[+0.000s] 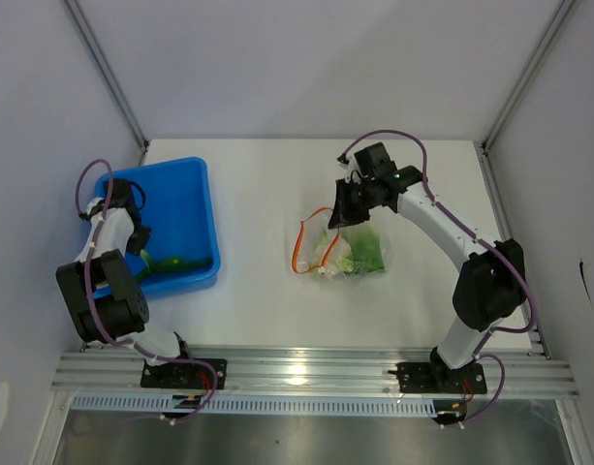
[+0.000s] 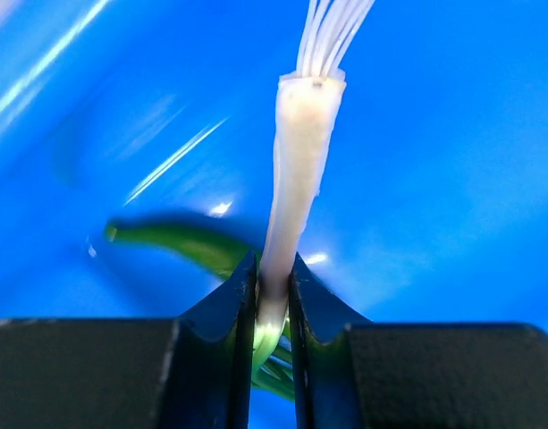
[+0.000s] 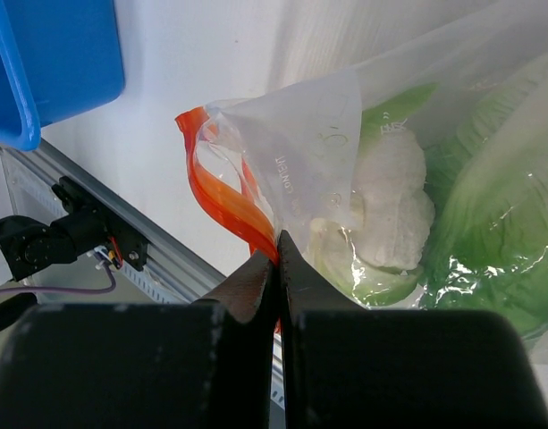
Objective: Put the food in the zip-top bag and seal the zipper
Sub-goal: Pick up the fake vegetable from the bin.
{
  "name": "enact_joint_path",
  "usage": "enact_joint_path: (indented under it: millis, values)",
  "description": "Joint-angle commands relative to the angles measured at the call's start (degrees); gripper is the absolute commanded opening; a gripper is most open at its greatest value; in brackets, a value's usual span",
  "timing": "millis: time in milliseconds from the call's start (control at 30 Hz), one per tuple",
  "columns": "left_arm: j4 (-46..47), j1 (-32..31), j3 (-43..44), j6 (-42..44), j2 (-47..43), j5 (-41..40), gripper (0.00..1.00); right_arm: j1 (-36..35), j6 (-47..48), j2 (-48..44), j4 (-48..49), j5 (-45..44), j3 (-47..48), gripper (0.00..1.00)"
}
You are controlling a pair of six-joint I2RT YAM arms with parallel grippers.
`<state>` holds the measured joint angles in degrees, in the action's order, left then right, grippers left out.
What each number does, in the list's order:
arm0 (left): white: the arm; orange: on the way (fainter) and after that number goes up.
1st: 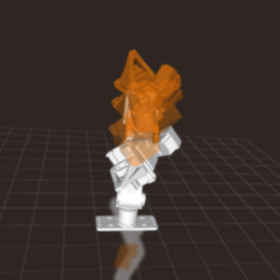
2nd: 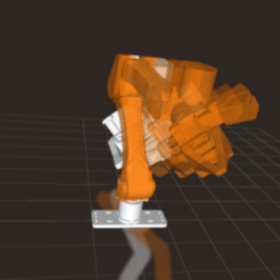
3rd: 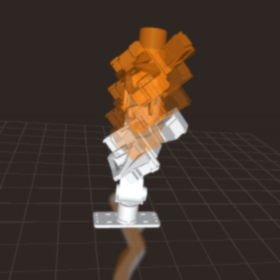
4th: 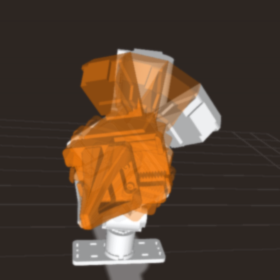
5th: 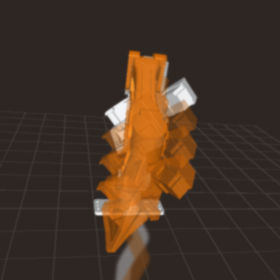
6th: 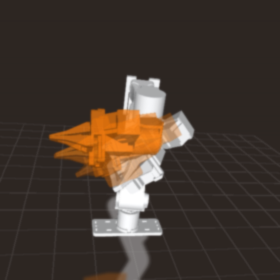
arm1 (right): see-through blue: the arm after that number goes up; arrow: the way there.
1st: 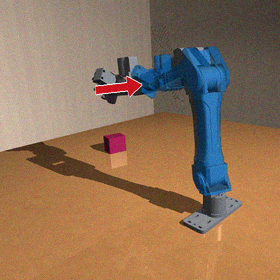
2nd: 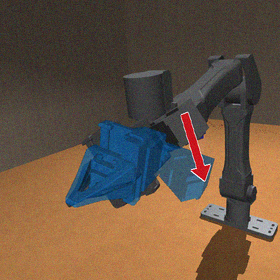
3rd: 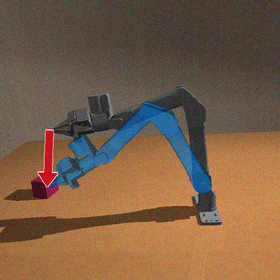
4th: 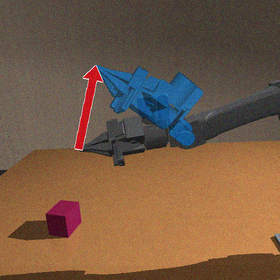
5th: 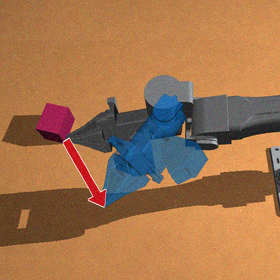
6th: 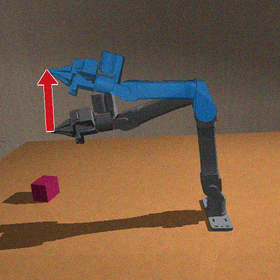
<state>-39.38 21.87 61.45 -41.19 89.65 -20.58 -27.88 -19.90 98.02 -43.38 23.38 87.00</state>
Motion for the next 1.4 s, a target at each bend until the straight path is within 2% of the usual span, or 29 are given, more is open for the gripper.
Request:
enact_joint_path:
  millis: [0, 200, 433, 700, 867, 1133, 1233, 1367]
  values:
    - [-0.61, -4.27, 5.86, 1.02, -2.98, -2.36, 0.01, 0.11, -0.75, -0.28, 1.1, -0.43, 1.94, 0.0]
    - [-0.18, -7.36, 8.68, 1.72, -5.09, -3.59, 0.0, 0.02, -0.84, 0.16, 0.57, -0.96, 2.82, 0.0]
    - [0.96, -7.45, 10.79, 3.39, -6.15, -2.54, 0.01, -0.69, -1.02, -0.28, 0.66, -1.49, 2.74, 0.0]
    - [11.76, -7.8, 9.48, 6.91, -10.71, 7.74, 0.01, -0.77, -1.02, -0.2, 0.75, -1.23, 2.73, 0.0]
    - [17.13, -7.89, 3.43, 9.81, -17.83, 9.41, 0.01, -0.77, -0.67, -0.37, 0.48, -1.67, 2.65, 0.0]
    - [16.26, -8.24, 2.89, 12.01, -28.9, 10.82, 0.01, -0.69, -0.49, -0.2, 0.48, -1.58, 3.26, 0.0]
    - [14.94, -8.42, 3.15, 11.31, -30.32, 11.78, 0.01, -0.69, -0.58, -0.11, 0.13, -1.32, 3.26, 0.0]
    - [16.87, -10.0, 2.1, 10.69, -31.81, 19.85, 0.01, -0.69, -0.14, -0.02, -0.3, -1.58, 4.22, 0.0]
